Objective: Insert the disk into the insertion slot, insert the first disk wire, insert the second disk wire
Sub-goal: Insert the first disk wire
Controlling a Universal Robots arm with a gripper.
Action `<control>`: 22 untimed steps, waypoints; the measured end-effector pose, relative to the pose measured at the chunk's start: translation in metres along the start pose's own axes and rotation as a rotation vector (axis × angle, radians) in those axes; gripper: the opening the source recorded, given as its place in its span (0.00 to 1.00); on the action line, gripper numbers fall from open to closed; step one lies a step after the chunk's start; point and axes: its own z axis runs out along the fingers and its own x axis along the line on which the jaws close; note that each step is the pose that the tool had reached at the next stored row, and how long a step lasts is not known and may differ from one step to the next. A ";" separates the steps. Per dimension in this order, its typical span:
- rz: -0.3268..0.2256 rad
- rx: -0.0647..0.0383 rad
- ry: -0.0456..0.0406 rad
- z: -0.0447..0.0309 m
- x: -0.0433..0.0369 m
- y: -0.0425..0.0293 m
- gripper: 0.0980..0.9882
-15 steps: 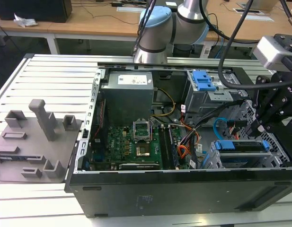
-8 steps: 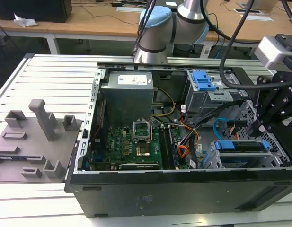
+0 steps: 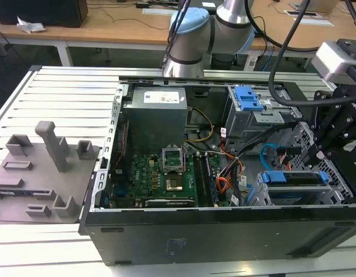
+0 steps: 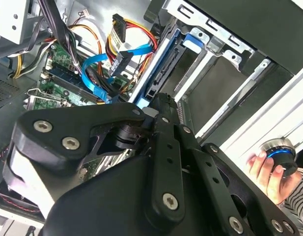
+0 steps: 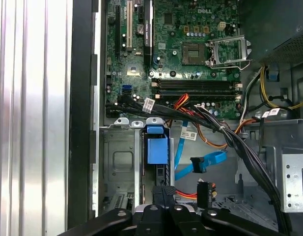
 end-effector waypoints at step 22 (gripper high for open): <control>0.000 0.000 -0.0001 0.0009 -0.0388 0.0007 0.30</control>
